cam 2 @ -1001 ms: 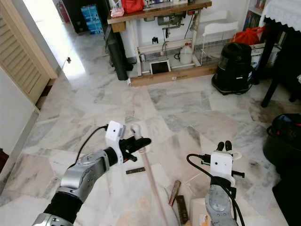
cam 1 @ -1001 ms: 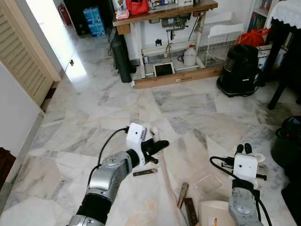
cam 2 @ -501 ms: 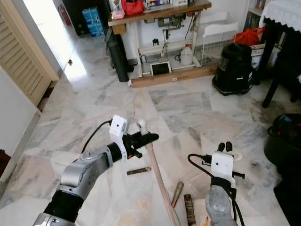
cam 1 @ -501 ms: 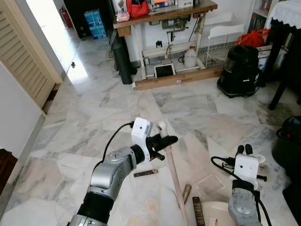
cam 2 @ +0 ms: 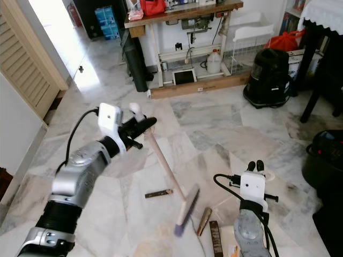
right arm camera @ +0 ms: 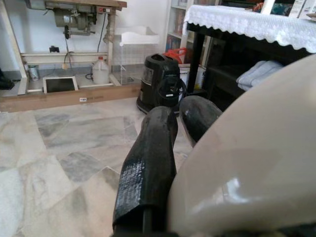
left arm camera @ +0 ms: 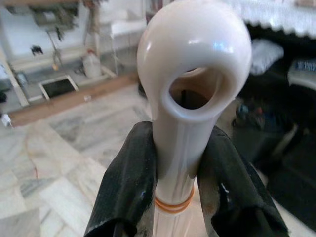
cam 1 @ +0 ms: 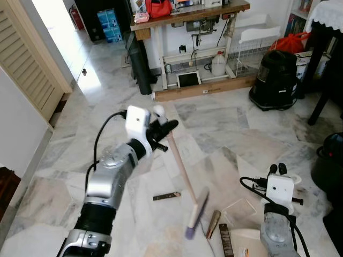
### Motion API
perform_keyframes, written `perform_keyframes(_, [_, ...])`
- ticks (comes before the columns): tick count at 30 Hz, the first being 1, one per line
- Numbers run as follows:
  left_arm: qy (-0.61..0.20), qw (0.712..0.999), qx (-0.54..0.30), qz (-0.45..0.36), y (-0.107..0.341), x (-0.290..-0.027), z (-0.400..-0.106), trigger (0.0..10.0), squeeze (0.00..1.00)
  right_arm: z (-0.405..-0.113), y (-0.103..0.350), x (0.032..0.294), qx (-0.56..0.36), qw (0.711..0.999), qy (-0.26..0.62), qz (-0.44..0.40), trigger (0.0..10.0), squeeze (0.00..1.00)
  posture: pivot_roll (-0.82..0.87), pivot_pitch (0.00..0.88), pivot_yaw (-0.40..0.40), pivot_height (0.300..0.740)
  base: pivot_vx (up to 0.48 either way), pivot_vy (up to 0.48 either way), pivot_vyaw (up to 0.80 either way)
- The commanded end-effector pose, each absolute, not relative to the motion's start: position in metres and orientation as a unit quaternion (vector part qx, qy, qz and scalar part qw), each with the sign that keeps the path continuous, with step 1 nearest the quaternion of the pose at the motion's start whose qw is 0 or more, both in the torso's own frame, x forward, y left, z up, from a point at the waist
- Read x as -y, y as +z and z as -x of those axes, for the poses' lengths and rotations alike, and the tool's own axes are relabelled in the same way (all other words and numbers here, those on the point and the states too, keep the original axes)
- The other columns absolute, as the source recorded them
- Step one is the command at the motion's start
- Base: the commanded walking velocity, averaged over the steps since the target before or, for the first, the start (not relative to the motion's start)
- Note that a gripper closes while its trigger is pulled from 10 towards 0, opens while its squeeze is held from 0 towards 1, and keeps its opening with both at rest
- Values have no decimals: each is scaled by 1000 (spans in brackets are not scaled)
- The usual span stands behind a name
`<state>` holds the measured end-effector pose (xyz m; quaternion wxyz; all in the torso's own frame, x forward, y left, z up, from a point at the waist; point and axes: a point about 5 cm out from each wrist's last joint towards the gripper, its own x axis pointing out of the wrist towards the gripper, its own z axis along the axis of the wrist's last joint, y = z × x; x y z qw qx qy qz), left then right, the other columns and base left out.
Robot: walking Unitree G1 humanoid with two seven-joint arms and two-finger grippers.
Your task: Sweep floor
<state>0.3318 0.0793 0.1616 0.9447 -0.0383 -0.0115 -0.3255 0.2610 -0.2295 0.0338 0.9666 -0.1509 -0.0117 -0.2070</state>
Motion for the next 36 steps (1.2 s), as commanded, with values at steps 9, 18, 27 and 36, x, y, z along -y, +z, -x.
perform_keyframes(9, [-369,926,-55,62,111,-33,-316,10000,0,-255,28,229,-2,968,-202,150,10000,0,-48,0,148,740,0,0,0])
perform_keyframes(18, [-391,905,-75,147,110,-4,-307,10000,0,-254,27,229,-2,968,-204,149,10000,0,-55,0,152,740,0,0,0])
perform_keyframes(27, [-383,900,-68,195,122,-9,-316,10000,0,-256,28,227,-2,969,-201,145,10000,0,-48,0,151,740,0,0,0])
perform_keyframes(36, [-365,911,9,192,163,-37,-329,10000,0,-262,32,229,1,969,-208,131,10000,0,-30,0,143,740,0,0,0])
